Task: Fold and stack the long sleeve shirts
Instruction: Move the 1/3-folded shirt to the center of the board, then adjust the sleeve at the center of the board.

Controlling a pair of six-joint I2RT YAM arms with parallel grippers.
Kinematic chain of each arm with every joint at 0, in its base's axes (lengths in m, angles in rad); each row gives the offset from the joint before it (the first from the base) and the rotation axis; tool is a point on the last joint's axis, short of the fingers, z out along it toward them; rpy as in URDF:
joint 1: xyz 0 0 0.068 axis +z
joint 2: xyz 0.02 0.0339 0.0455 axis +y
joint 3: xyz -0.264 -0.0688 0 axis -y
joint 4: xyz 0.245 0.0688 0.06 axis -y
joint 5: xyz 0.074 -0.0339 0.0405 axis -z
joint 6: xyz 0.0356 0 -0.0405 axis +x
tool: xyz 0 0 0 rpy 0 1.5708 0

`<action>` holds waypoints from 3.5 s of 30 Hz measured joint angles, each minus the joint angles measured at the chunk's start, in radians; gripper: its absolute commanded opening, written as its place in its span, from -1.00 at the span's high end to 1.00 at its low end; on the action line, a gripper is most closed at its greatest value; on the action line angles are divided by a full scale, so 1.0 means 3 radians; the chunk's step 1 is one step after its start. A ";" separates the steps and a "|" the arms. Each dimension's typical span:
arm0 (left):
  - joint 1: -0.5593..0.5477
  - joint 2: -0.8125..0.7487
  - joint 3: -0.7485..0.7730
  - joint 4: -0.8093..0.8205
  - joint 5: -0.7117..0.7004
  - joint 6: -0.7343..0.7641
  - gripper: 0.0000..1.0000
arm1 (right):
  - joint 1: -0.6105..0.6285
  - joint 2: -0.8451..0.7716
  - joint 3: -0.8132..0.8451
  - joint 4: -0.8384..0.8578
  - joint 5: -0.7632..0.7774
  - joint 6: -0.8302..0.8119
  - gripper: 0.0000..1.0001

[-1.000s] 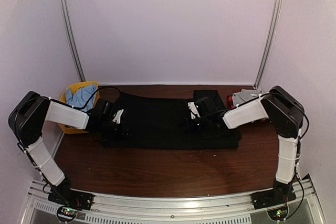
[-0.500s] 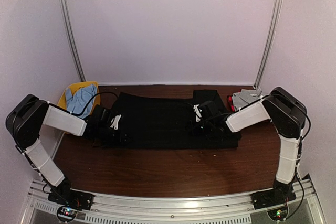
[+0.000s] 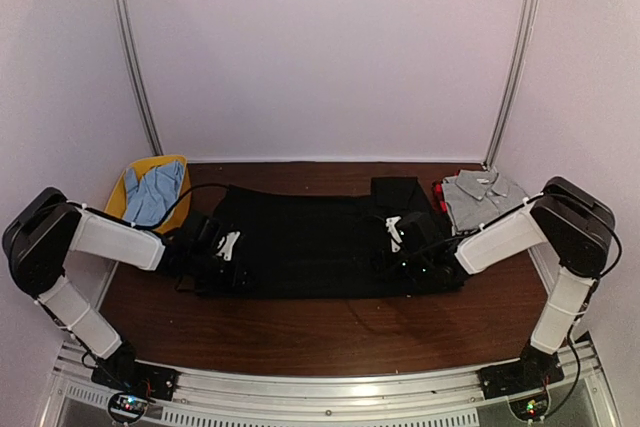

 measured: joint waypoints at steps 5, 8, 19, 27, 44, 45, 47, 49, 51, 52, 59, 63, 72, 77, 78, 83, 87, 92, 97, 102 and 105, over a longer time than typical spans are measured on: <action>-0.0130 -0.0300 -0.0188 -0.0170 -0.0086 -0.0114 0.56 | 0.0195 -0.0270 -0.0309 -0.0023 0.0131 0.0117 0.13; -0.0178 -0.0512 -0.0338 -0.0228 -0.0154 -0.0216 0.56 | 0.0360 -0.0376 -0.0437 -0.0024 0.0230 0.0216 0.13; -0.0343 -0.1232 -0.0601 -0.0537 -0.0312 -0.0484 0.20 | 0.0664 -0.0753 -0.0490 -0.0673 0.0543 0.0495 -0.10; -0.0347 -0.1511 0.0050 -0.0861 -0.0769 -0.0326 -0.62 | 0.0212 -0.0776 0.0506 -0.1549 0.0835 0.0207 -0.32; -0.0332 -0.1184 0.0824 -0.0999 -0.1420 -0.0070 -0.95 | -0.0949 0.0385 0.1715 -0.2004 0.0637 -0.0177 -0.42; -0.0332 -0.1153 0.0824 -0.0999 -0.1406 -0.0060 -0.95 | -0.1020 0.0403 0.1715 -0.1996 0.0549 -0.0167 -0.40; -0.0332 -0.1108 0.0824 -0.0998 -0.1381 -0.0045 -0.95 | -0.1124 0.0427 0.1715 -0.1965 0.0403 -0.0148 -0.37; -0.0332 -0.1067 0.0824 -0.0997 -0.1347 -0.0033 -0.95 | -0.1219 0.0453 0.1715 -0.1921 0.0268 -0.0112 -0.31; -0.0332 -0.1044 0.0824 -0.0994 -0.1331 -0.0029 -0.95 | -0.1272 0.0478 0.1710 -0.1878 0.0148 -0.0088 -0.25; -0.0332 -0.1040 0.0824 -0.0994 -0.1328 -0.0029 -0.95 | -0.1289 0.0492 0.1704 -0.1848 0.0074 -0.0072 -0.22; -0.0329 -0.1025 0.0824 -0.0969 -0.1307 -0.0020 -0.94 | -0.1325 0.0637 0.1662 -0.1661 -0.0294 0.0014 -0.11; -0.0329 -0.1022 0.0824 -0.0968 -0.1305 -0.0020 -0.94 | -0.1329 0.0682 0.1607 -0.1578 -0.0370 0.0074 -0.07; -0.0329 -0.1022 0.0821 -0.0966 -0.1293 -0.0020 -0.93 | -0.1348 0.0631 0.1380 -0.1204 -0.0436 0.0216 0.16; -0.0329 -0.1017 0.0818 -0.0961 -0.1289 -0.0020 -0.93 | -0.1366 0.0596 0.1232 -0.0985 -0.0524 0.0328 0.41; -0.0329 -0.1010 0.0818 -0.0958 -0.1288 -0.0020 -0.93 | -0.1367 0.0596 0.1222 -0.0963 -0.0538 0.0334 0.47; -0.0329 -0.0985 0.0818 -0.0945 -0.1286 -0.0020 -0.93 | -0.1367 0.0596 0.1174 -0.0889 -0.0601 0.0415 0.82; -0.0329 -0.0977 0.0818 -0.0933 -0.1284 -0.0020 -0.93 | -0.1367 0.0595 0.1157 -0.0871 -0.0622 0.0427 1.00; -0.0329 -0.0945 0.0816 -0.0921 -0.1284 -0.0020 -0.92 | -0.1366 0.0470 0.1137 -0.0931 -0.0589 0.0411 1.00; -0.0329 -0.0909 0.0816 -0.0914 -0.1284 -0.0019 -0.93 | -0.1366 0.0206 0.1138 -0.0987 -0.0529 0.0378 1.00; -0.0329 -0.0882 0.0816 -0.0910 -0.1284 -0.0015 -0.93 | -0.1366 0.0023 0.1138 -0.1053 -0.0511 0.0336 1.00; -0.0329 -0.0866 0.0816 -0.0909 -0.1284 0.0005 -0.93 | -0.1366 -0.0004 0.1138 -0.1114 -0.0511 0.0315 1.00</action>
